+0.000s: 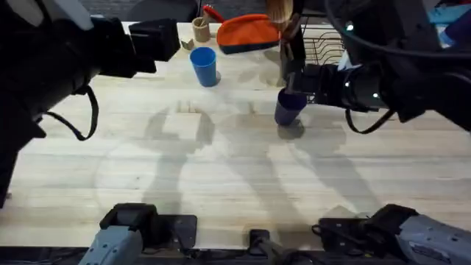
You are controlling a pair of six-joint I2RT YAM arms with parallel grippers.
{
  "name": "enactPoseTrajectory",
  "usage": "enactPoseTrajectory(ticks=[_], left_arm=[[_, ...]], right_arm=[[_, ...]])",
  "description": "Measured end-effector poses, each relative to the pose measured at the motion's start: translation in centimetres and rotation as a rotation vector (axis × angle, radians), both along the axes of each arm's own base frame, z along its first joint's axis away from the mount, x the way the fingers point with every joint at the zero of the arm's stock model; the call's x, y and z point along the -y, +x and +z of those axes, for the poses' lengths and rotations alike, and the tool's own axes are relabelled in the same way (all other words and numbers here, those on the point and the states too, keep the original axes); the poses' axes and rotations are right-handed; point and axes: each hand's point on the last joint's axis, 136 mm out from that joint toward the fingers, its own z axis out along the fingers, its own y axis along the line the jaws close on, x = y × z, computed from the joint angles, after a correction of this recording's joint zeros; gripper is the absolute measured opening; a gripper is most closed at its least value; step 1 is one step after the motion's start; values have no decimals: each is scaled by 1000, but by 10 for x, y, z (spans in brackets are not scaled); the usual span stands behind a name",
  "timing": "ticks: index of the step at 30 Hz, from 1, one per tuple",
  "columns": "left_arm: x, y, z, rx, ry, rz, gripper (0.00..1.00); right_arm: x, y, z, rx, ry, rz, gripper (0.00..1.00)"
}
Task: Pick up the cup on the table and put them onto the rack.
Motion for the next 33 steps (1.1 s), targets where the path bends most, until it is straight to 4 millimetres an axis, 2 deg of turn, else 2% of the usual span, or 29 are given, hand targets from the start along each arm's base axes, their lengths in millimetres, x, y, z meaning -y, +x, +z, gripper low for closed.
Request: enactPoseTrajectory(ticks=[17, 27, 33], left_arm=[[0, 0, 0, 0, 0, 0, 993], [0, 0, 0, 0, 0, 0, 993], [0, 0, 0, 0, 0, 0, 993]], right_arm=[[-2, 5, -27, -79, -41, -21, 994], [-4, 8, -63, -182, -97, -37, 994], [-5, 9, -74, -209, -112, -48, 974]])
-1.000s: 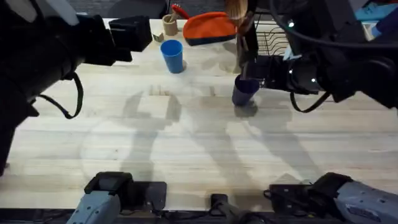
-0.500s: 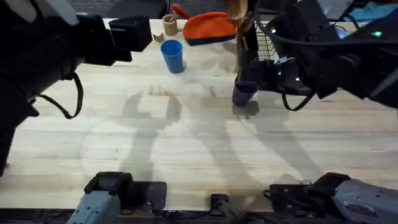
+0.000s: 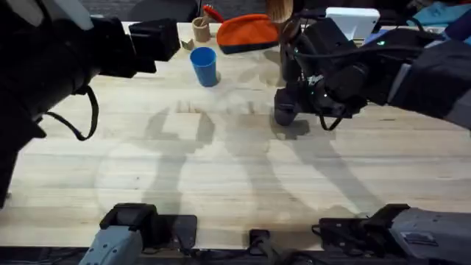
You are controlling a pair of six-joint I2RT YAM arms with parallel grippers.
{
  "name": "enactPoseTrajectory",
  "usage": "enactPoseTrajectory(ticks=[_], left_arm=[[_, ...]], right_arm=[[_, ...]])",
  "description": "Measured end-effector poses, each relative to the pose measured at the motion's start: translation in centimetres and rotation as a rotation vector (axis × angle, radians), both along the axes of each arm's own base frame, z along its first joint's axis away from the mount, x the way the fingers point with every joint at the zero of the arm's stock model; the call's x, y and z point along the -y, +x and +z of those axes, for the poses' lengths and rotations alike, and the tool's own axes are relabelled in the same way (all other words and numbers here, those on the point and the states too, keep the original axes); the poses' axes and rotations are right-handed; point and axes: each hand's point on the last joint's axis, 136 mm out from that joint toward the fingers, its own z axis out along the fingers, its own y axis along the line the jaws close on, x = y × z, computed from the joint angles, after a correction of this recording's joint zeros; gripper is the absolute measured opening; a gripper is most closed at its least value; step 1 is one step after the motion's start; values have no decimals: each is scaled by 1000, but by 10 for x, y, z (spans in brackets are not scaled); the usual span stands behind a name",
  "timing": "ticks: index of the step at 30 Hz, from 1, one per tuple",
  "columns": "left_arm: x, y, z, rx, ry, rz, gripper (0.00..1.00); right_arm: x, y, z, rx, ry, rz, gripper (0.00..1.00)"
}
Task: Pick up the cup on the table and put them onto the rack.
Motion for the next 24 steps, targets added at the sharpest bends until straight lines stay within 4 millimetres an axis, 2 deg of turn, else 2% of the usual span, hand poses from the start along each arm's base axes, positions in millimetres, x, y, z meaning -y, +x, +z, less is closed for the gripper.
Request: enactPoseTrajectory(ticks=[4, 8, 10, 12, 13, 24], left_arm=[[0, 0, 0, 0, 0, 0, 993], [0, 0, 0, 0, 0, 0, 993], [0, 0, 0, 0, 0, 0, 993], [0, 0, 0, 0, 0, 0, 993], [0, 0, 0, 0, 0, 0, 993], [0, 0, 0, 0, 0, 0, 993]], right_arm=[[0, 0, -1, -2, 0, -3, 840], [0, 0, -1, -1, 2, -7, 557], [0, 0, -1, 0, 2, -10, 376], [1, 1, -1, 3, -1, -13, 125], [1, 2, 0, 9, -2, -19, 61], [6, 5, 11, 48, -16, -30, 32]])
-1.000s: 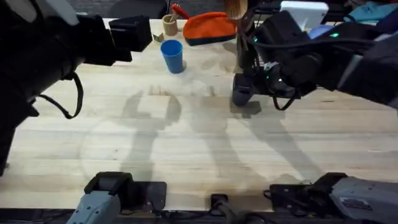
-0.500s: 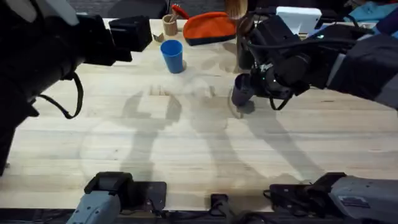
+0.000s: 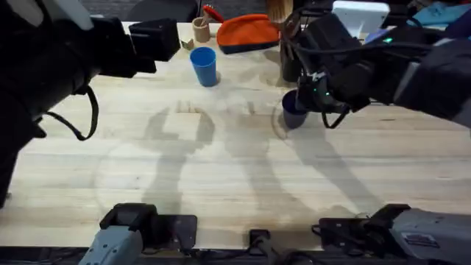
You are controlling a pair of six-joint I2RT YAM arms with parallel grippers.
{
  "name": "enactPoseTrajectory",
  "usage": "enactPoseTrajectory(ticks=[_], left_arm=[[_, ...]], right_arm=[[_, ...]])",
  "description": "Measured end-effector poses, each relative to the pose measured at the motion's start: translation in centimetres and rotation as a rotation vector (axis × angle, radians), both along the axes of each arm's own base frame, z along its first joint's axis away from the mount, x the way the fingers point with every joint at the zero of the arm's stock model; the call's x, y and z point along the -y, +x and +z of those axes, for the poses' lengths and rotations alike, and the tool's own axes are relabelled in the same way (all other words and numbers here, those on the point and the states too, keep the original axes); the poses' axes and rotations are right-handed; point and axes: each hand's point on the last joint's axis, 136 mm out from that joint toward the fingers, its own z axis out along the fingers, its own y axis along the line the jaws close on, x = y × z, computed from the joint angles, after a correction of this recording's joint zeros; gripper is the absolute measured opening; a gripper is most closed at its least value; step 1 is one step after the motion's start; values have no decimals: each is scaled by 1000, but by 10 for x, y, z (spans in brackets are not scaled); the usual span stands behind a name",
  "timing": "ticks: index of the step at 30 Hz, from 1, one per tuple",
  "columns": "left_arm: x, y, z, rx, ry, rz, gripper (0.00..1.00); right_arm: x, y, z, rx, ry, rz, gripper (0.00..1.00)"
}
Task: Pick up the cup on the table and put them onto the rack.
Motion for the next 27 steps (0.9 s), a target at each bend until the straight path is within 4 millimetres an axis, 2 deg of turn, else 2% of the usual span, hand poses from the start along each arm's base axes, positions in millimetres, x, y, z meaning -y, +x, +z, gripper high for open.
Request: enactPoseTrajectory(ticks=[4, 9, 16, 27], left_arm=[[0, 0, 0, 0, 0, 0, 993], [0, 0, 0, 0, 0, 0, 993], [0, 0, 0, 0, 0, 0, 993], [0, 0, 0, 0, 0, 0, 993]], right_arm=[[1, 0, 21, 52, 28, -1, 32], [2, -1, 58, 156, 90, -2, 32], [10, -12, 103, 286, 157, 5, 30], [50, -27, 157, 503, 108, -81, 30]])
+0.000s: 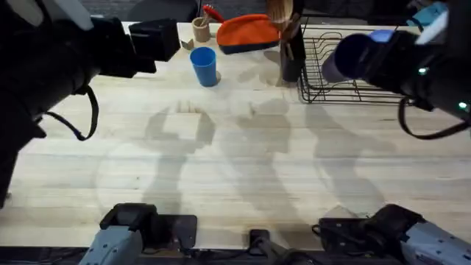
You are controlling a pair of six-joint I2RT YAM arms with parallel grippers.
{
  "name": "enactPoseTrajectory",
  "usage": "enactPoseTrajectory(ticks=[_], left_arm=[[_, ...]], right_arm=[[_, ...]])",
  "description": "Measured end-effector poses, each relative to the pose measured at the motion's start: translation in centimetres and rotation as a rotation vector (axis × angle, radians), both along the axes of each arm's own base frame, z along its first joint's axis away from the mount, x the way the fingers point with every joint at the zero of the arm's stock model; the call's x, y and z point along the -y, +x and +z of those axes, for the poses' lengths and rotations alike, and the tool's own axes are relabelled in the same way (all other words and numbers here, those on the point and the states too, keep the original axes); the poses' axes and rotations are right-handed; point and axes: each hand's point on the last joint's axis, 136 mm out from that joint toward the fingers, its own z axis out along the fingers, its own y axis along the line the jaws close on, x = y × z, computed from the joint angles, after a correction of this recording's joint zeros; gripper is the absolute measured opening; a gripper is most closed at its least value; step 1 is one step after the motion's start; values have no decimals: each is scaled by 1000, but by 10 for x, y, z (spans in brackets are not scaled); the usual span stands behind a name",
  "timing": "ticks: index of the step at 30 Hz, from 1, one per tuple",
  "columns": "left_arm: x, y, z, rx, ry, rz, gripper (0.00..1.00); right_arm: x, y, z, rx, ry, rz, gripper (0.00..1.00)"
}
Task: Pick up the cup on the table and put them onto the rack.
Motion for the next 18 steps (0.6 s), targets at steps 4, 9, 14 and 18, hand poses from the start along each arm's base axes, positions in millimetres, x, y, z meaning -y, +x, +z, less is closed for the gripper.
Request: enactPoseTrajectory(ticks=[4, 9, 14, 18], left_arm=[[0, 0, 0, 0, 0, 0, 993], [0, 0, 0, 0, 0, 0, 993], [0, 0, 0, 0, 0, 0, 993], [0, 0, 0, 0, 0, 0, 993]], right_arm=[[13, -5, 9, 38, -24, -44, 30], [21, -11, 2, -2, -74, -64, 30], [34, 23, 10, 79, -90, -193, 30], [24, 48, 14, 121, -15, -164, 30]])
